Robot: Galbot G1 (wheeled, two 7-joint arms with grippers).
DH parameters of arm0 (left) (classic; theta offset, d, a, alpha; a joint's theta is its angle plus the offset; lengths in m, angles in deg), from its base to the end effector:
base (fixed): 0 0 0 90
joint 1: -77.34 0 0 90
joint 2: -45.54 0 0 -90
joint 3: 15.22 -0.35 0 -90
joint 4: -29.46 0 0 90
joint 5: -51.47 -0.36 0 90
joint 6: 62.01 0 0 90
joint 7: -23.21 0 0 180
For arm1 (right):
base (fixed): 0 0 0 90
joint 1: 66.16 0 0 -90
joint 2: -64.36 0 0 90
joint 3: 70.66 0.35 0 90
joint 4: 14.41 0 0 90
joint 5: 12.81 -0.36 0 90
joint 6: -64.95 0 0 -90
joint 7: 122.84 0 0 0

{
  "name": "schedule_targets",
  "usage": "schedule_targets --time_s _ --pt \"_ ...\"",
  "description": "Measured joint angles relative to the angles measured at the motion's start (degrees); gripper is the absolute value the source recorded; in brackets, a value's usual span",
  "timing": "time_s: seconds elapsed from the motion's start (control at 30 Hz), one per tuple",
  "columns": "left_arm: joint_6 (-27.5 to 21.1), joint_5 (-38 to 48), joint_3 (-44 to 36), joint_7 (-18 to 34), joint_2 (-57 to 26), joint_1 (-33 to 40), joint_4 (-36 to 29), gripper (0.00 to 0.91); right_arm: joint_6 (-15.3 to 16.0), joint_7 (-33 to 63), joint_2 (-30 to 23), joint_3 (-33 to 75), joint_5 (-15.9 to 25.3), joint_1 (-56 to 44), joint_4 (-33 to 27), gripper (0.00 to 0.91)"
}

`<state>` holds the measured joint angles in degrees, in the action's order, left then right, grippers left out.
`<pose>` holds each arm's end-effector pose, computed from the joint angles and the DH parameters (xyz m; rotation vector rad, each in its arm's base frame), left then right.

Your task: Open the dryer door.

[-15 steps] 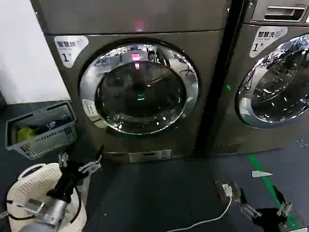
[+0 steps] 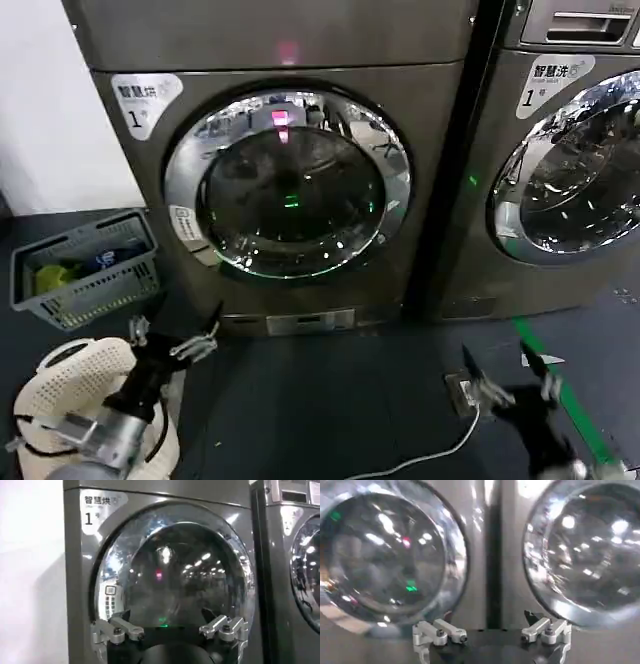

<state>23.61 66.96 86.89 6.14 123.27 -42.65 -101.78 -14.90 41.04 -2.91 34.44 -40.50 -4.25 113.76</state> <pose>0.1802 0.0794 -0.2172 0.4184 2.9724 0.0720 0.1991 -0.1173 -0.2073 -0.5139 3.0589 -0.0036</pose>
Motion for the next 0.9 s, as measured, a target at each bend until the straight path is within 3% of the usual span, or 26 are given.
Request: schedule_targets --time_s 0.2,0.33,0.5,0.67,0.9 --pt "-0.91 -0.56 0.03 0.04 -0.02 -0.67 -1.01 0.907 0.85 -1.85 8.39 -7.16 -2.6 10.36 -5.32 0.907" --pt "-1.94 -1.38 -0.6 -0.17 0.23 -0.8 -1.8 0.907 0.97 -3.07 11.1 -14.17 -2.95 18.22 -9.21 0.907" --pt "-2.71 -2.7 -0.99 0.13 0.36 -1.2 -1.96 0.907 0.23 -4.93 10.92 -24.21 -4.63 28.62 -14.47 0.907" --pt "-2.59 -2.88 -0.13 0.13 0.24 -1.66 -2.16 0.907 1.58 -5.71 10.06 -32.57 -6.11 37.71 -19.26 0.907" --pt "-3.64 -3.57 -0.28 -0.29 0.69 -1.88 -2.32 0.907 0.38 -6.55 7.19 -42.81 -5.96 49.67 -27.24 0.907"
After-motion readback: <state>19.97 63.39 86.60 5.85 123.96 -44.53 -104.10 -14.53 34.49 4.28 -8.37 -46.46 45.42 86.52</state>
